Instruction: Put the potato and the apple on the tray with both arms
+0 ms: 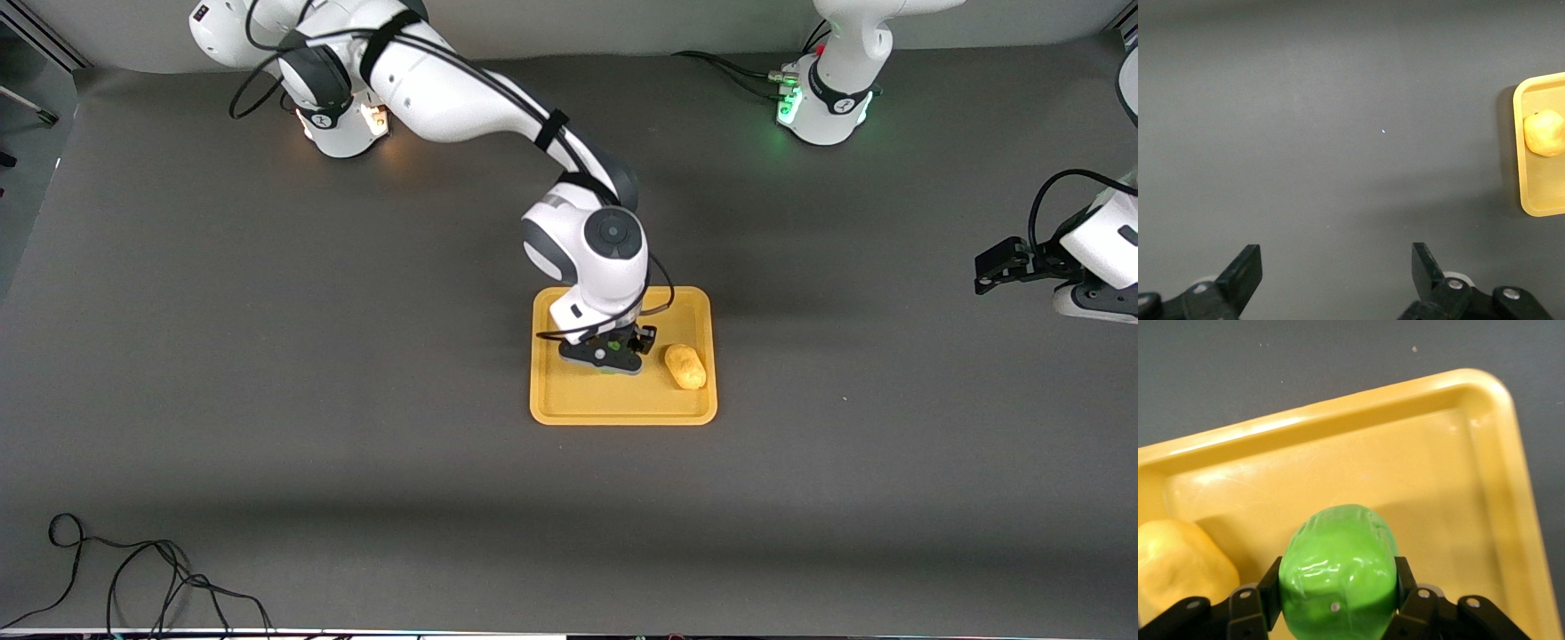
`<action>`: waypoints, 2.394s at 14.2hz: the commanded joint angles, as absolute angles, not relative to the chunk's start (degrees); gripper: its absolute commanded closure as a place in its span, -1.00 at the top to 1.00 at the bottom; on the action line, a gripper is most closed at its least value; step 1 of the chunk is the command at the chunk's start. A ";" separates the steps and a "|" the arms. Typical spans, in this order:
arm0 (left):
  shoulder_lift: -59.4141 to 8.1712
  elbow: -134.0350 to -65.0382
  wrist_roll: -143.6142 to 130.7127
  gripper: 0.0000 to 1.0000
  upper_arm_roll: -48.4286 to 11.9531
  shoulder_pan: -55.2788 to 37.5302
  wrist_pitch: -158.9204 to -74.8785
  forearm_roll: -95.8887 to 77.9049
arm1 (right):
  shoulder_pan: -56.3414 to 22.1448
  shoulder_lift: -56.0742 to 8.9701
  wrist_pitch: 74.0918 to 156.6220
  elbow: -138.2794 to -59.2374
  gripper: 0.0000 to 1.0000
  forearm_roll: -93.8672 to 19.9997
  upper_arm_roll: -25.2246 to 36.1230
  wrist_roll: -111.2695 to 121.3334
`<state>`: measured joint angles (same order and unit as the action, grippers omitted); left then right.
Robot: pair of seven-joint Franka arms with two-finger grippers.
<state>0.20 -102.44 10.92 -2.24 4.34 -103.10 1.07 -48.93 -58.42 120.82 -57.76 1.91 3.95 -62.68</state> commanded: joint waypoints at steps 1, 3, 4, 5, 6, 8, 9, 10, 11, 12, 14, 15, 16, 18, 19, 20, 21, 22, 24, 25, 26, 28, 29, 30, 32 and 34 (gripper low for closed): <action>1.58 -103.18 11.87 1.00 -2.55 4.57 -101.87 1.50 | -49.66 -60.99 123.74 -56.59 -0.21 2.90 4.04 -63.81; 1.58 -103.18 11.78 1.00 -2.55 4.48 -101.52 1.49 | -49.66 -61.08 124.19 -57.39 -0.20 2.90 4.04 -63.81; 1.67 -103.18 11.86 1.00 -2.55 4.57 -101.17 1.49 | -49.57 -61.17 124.45 -57.48 -0.03 2.90 4.04 -63.81; 1.67 -103.10 11.87 1.00 -2.55 4.57 -101.16 1.49 | -49.57 -61.08 124.45 -57.57 0.99 2.90 4.04 -63.81; 1.67 -102.75 11.95 1.00 -2.55 4.57 -101.16 1.49 | -49.40 -60.65 124.19 -57.48 1.00 2.73 4.04 -63.72; 1.67 -102.66 11.95 1.00 -2.55 4.57 -101.16 1.49 | -49.13 -57.15 120.62 -57.30 1.00 2.29 3.96 -63.72; 1.58 -102.66 11.95 1.00 -2.55 4.57 -101.16 1.49 | -49.13 -55.21 116.41 -56.61 1.00 2.20 4.04 -63.63; 1.58 -102.66 11.95 1.00 -2.55 4.57 -101.08 1.49 | -49.04 -52.59 112.02 -56.51 1.00 2.20 4.13 -63.46; 1.67 -102.57 11.95 1.00 -2.55 4.57 -101.07 1.49 | -48.87 -49.60 108.41 -56.51 1.00 2.11 4.30 -63.28; 1.58 -102.57 11.95 1.00 -2.55 4.57 -101.07 1.58 | -48.43 -46.44 104.89 -56.51 1.00 2.11 4.31 -63.19; 1.50 -102.48 12.04 1.00 -2.55 4.57 -101.16 1.58 | -47.82 -40.46 98.47 -56.51 1.00 2.46 4.39 -62.67; 1.41 -102.48 12.04 1.00 -2.55 4.57 -101.16 1.50 | -47.03 -37.47 96.44 -57.38 1.00 2.63 4.39 -61.62; 1.41 -102.48 11.95 1.00 -2.46 4.48 -101.16 1.49 | -45.80 -34.22 93.63 -58.87 1.00 2.64 4.39 -57.78; 1.49 -102.48 11.95 1.00 -2.55 4.48 -101.08 1.50 | -42.03 -27.28 88.87 -63.78 1.00 2.55 4.66 -47.43; 1.49 -102.48 11.95 1.00 -2.55 4.48 -101.07 1.58 | -39.05 -23.07 88.86 -67.64 1.00 2.20 4.75 -42.94; 1.49 -102.57 11.95 1.00 -2.55 4.48 -101.07 1.58 | -36.41 -19.20 89.38 -71.85 1.00 2.11 4.66 -38.71; 1.58 -102.57 11.95 1.00 -2.55 4.48 -100.99 1.58 | -33.17 -15.25 89.56 -76.16 1.00 2.02 4.40 -34.23; 1.58 -102.48 11.95 1.00 -2.55 4.48 -100.99 1.58 | -29.65 -12.25 89.56 -79.33 1.00 2.02 4.05 -30.62; 1.67 -102.48 11.95 1.00 -2.64 4.39 -101.07 1.58 | -23.23 -7.58 89.47 -83.74 1.00 1.93 3.43 -23.33; 1.67 -102.48 11.87 1.00 -2.64 4.31 -101.07 1.58 | -19.81 -6.17 89.30 -84.80 1.00 1.93 3.25 -19.98; 1.76 -102.48 11.95 1.00 -2.64 4.39 -100.99 1.58 | -16.21 -4.93 89.04 -85.68 1.00 1.93 2.38 -16.73; 1.76 -102.48 11.95 1.00 -2.64 4.39 -101.07 1.58 | -8.21 -3.87 88.60 -86.31 1.00 1.93 0.01 -10.23; 1.67 -102.57 11.95 1.00 -2.64 4.39 -101.07 1.58 | -5.04 -3.52 88.42 -86.40 1.00 1.93 -0.26 -8.02; 1.67 -102.57 11.95 1.00 -2.64 4.39 -100.99 1.58 | -2.14 -3.52 88.42 -86.40 1.00 1.93 -0.52 -6.26; 1.67 -102.48 11.95 1.00 -2.64 4.48 -101.07 1.58 | 2.36 -3.34 88.42 -86.49 1.00 1.76 -0.96 -1.25; 1.67 -102.48 11.95 1.00 -2.64 4.40 -101.07 1.58 | 5.00 -2.55 88.42 -86.83 1.00 0.44 -1.05 0.43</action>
